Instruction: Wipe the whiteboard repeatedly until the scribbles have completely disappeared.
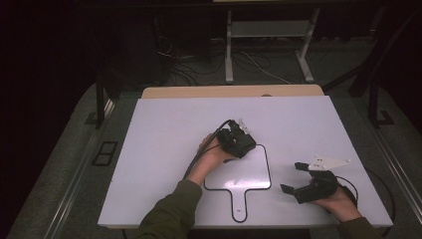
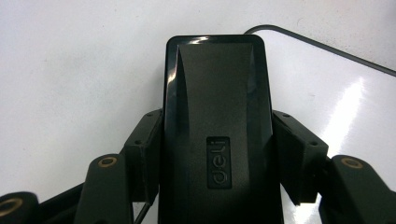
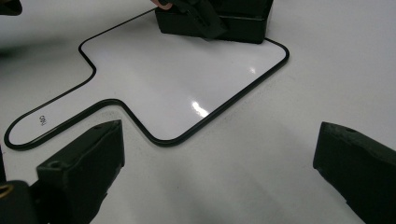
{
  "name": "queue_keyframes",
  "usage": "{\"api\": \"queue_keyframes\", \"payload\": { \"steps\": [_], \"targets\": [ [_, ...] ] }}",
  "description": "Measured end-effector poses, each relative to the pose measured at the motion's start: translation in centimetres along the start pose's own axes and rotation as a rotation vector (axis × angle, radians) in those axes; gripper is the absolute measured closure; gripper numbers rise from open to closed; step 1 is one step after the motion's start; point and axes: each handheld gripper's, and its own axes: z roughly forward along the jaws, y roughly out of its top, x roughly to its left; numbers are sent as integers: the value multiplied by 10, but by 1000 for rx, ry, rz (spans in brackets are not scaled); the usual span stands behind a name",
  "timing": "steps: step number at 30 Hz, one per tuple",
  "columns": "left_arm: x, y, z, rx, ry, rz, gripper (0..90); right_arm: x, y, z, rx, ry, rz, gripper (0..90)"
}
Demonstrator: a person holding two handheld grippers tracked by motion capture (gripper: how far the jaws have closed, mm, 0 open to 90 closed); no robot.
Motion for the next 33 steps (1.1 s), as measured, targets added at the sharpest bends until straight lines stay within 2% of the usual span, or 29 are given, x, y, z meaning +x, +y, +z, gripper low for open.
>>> {"api": "queue_keyframes", "payload": {
  "steps": [8, 12, 14, 18, 21, 26, 33],
  "targets": [
    [28, -16, -10, 21, 63, -60, 392, 0, 0, 0, 0, 0, -1, 9],
    [35, -23, -14, 23, 76, -89, 392, 0, 0, 0, 0, 0, 0, 9],
    [37, -24, -15, 24, 66, -100, 392, 0, 0, 0, 0, 0, 0, 9],
    [40, -27, -16, -18, 18, -139, 392, 0, 0, 0, -1, 0, 0, 9],
    [39, -25, -20, -46, 6, -158, 392, 0, 0, 0, 0, 1, 0, 9],
    [37, -19, -27, -62, -6, -161, 392, 0, 0, 0, -1, 0, 1, 9],
    [42, -5, -34, -70, 8, -136, 392, 1, 0, 0, -3, 4, 2, 9]
  ]
}}
